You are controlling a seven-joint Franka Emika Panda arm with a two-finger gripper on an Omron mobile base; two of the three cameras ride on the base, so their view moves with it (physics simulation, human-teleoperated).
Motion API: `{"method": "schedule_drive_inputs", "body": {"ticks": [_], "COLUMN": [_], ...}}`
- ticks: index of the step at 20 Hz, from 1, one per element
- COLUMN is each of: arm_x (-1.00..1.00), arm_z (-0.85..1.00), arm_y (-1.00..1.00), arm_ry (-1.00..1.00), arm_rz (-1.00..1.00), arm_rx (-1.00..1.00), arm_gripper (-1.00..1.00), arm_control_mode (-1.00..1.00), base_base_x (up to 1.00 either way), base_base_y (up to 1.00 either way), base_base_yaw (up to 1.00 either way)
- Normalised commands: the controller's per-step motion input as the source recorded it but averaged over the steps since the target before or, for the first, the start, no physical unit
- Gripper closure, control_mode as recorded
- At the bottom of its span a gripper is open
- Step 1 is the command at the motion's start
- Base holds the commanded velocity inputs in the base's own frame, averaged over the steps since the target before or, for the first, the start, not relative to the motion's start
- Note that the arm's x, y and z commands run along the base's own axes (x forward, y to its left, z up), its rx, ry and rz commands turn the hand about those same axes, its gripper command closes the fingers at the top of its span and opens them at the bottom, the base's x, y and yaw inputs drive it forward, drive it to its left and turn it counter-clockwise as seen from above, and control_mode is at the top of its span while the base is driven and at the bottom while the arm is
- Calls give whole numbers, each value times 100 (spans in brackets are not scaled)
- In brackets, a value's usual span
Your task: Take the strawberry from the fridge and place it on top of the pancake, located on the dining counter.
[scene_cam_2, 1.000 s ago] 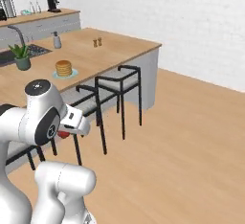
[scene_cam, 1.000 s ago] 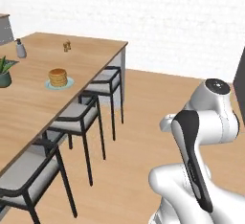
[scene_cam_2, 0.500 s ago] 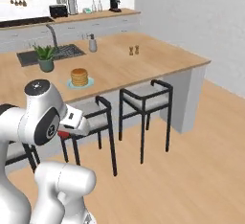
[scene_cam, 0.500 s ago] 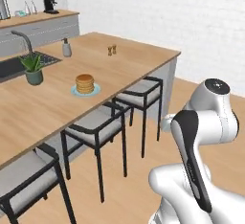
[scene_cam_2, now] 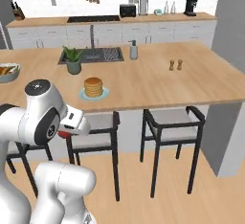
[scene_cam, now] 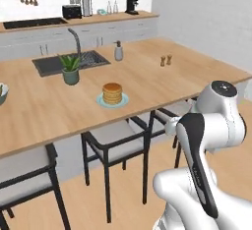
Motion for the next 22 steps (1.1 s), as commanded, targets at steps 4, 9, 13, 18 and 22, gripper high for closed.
{"method": "schedule_drive_inputs", "body": {"ticks": [4, 9, 13, 18, 22], "arm_x": [0, 0, 0, 0, 0], "arm_z": [0, 0, 0, 0, 0], "arm_y": [0, 0, 0, 0, 0], "arm_ry": [0, 0, 0, 0, 0], "arm_rz": [0, 0, 0, 0, 0], "arm_rx": [0, 0, 0, 0, 0], "arm_gripper": [100, 100, 100, 100, 100], "arm_control_mode": [100, 100, 100, 100, 100], "base_base_x": [86, 40, 0, 23, 30], "base_base_y": [-81, -46, 4, 38, 58], "base_base_yaw": [65, 32, -10, 0, 0]}}
